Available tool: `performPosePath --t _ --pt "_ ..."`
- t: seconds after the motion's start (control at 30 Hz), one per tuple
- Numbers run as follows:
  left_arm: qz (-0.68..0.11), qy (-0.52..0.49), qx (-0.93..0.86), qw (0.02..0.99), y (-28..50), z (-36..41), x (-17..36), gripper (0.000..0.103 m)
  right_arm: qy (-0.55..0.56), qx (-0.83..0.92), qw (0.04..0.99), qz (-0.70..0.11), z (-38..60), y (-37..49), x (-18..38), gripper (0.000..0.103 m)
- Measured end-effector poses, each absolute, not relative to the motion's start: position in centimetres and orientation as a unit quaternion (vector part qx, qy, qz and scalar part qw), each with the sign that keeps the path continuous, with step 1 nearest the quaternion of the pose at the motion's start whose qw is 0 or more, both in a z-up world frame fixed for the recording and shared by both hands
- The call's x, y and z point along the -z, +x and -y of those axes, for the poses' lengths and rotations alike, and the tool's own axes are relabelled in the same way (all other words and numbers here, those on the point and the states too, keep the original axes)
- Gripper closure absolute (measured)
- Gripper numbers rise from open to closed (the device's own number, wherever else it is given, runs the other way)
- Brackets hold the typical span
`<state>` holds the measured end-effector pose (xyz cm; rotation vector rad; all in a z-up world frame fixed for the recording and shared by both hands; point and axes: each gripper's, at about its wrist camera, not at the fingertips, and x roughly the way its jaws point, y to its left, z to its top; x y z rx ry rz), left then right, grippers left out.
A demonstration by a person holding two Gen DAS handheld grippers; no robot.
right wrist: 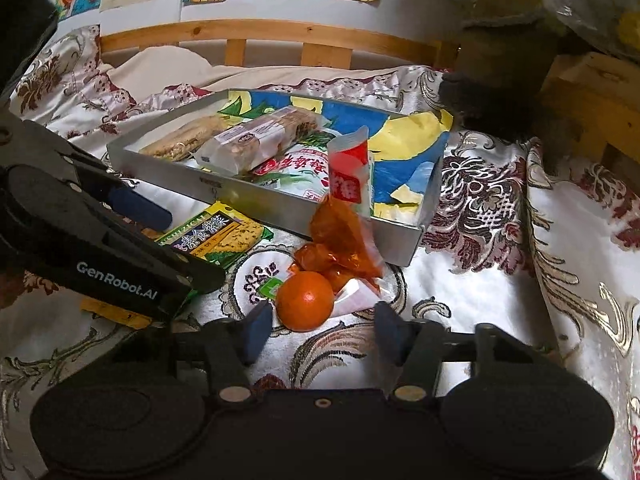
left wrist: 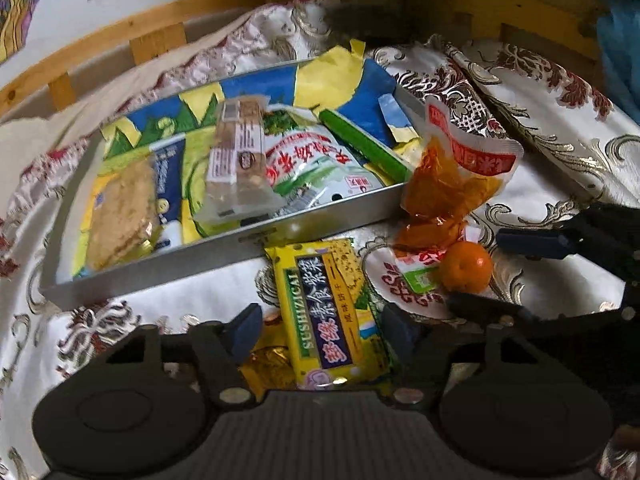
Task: Organize snacks
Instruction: 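Grasp the yellow cracker packet with left tool while right tool grasps the mandarin orange, then lift the yellow cracker packet with left tool while right tool lifts the orange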
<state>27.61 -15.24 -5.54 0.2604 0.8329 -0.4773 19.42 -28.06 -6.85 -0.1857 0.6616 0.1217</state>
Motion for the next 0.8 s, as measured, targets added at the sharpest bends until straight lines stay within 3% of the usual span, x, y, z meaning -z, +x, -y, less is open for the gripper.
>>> performPosePath --t 0.1,0.17,0.8 --pt "-0.404 0.119 0.224 0.879 27.7 15.3 5.4 0.047 -0.097 -0.068 0.939 -0.323 27.8 19.6 6.9 0.06" --pt "-0.408 0.118 0.221 0.878 27.7 15.4 5.3 0.047 -0.105 -0.077 0.938 -0.32 27.4 19.5 6.9 0.069" --pt "-0.433 0.046 0.197 0.878 20.6 11.3 3.8 0.049 -0.09 -0.105 0.946 -0.293 26.9 12.3 4.5 0.07"
